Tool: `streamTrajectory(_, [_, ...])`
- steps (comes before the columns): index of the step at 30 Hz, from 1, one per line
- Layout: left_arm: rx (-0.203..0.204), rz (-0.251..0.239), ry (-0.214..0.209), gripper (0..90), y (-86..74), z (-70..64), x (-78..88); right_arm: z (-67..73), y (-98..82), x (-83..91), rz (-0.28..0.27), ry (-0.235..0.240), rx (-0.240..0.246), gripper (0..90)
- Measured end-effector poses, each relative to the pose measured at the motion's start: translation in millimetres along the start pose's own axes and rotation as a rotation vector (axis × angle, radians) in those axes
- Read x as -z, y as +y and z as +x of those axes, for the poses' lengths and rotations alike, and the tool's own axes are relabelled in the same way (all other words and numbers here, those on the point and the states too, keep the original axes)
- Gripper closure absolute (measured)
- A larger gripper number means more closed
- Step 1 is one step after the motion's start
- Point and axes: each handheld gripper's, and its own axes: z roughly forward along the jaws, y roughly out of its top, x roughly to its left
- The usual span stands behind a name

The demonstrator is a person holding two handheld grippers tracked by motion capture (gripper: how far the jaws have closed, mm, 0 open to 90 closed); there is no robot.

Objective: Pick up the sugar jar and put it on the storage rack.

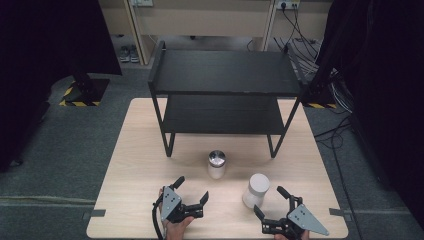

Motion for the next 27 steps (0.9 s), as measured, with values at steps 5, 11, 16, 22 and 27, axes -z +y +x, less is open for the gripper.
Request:
streamTrajectory(5, [-0.002,0.000,0.001,0.0,0.0,-0.6,-0.2,-0.1,-0.2,0.0,-0.001,-0.001,-0.003,0.3])
streamTrajectory(11, [-0.004,0.000,0.000,0.0,-0.1,-0.7,-0.2,0.0,-0.4,0.1,-0.002,-0.002,-0.005,0.4])
streamTrajectory(16, [-0.006,0.002,-0.001,0.0,0.3,-0.6,-0.4,0.3,-0.4,0.2,-0.004,-0.004,-0.005,0.3])
streamTrajectory(22, [0.014,0.012,-0.012,0.0,2.4,3.2,-2.5,-0.4,-1.1,0.4,-0.005,-0.006,-0.014,0.3])
streamTrajectory(27, [0.015,0.022,-0.017,0.0,4.3,4.3,-4.6,-0.3,-1.1,0.9,-0.008,-0.008,-0.017,0.3])
